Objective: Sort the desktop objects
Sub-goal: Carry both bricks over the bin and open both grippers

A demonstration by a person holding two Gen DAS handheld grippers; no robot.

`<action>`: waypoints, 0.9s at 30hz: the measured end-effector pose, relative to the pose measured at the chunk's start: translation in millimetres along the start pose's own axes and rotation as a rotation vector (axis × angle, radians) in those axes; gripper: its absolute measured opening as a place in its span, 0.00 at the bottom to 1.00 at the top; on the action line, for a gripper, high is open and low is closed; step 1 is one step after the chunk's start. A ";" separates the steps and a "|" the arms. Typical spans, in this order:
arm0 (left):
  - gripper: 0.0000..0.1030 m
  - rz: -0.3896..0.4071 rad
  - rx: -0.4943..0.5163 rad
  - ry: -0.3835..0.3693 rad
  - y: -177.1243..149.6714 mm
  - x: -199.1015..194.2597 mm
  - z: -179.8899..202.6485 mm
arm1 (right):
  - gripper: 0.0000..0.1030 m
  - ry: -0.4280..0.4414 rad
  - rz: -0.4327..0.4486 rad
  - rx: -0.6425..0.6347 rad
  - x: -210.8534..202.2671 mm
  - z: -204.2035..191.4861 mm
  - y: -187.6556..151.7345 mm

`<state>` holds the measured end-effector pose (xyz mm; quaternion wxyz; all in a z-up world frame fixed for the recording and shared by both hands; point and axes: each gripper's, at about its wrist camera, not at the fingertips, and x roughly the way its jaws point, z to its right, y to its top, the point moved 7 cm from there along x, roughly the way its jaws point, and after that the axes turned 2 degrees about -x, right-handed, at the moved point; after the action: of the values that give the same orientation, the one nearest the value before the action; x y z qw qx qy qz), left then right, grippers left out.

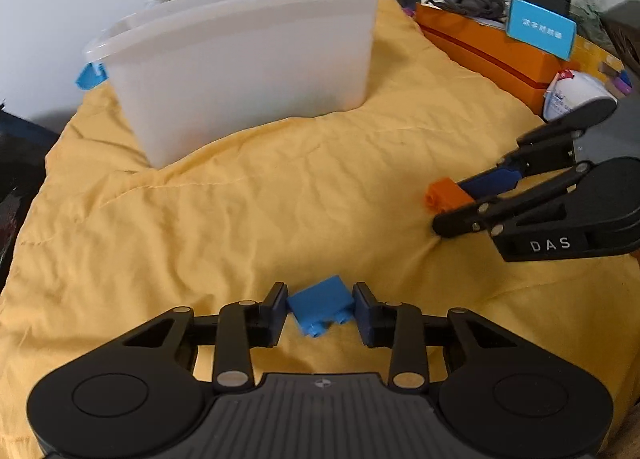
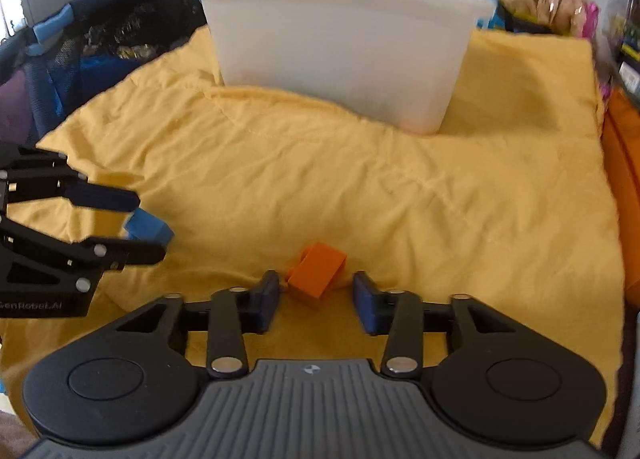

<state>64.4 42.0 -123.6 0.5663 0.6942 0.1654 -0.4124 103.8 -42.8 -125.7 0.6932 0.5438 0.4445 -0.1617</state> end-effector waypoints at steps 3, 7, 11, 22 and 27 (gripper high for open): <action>0.38 0.000 -0.017 -0.043 -0.8 -7.6 2.2 | 0.28 -0.019 0.005 -0.045 -1.7 -2.8 2.1; 0.38 0.053 -0.021 -0.055 14.9 -27.8 3.0 | 0.27 -0.004 0.012 -0.026 -7.0 1.3 2.7; 0.38 0.172 -0.055 -0.046 59.4 -61.0 -12.9 | 0.26 0.000 0.040 -0.014 -17.9 4.8 16.0; 0.38 0.404 -0.006 0.070 192.0 -84.9 -65.3 | 0.25 -0.002 0.296 0.022 -67.6 28.7 142.4; 0.38 0.350 -0.031 0.118 220.9 -35.9 -86.0 | 0.25 -0.053 0.352 0.027 -57.1 38.4 202.5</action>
<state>229.7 62.7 48.8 0.6294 0.7265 0.0815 -0.2636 232.5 -20.0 43.6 0.7150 0.6180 0.3217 -0.0580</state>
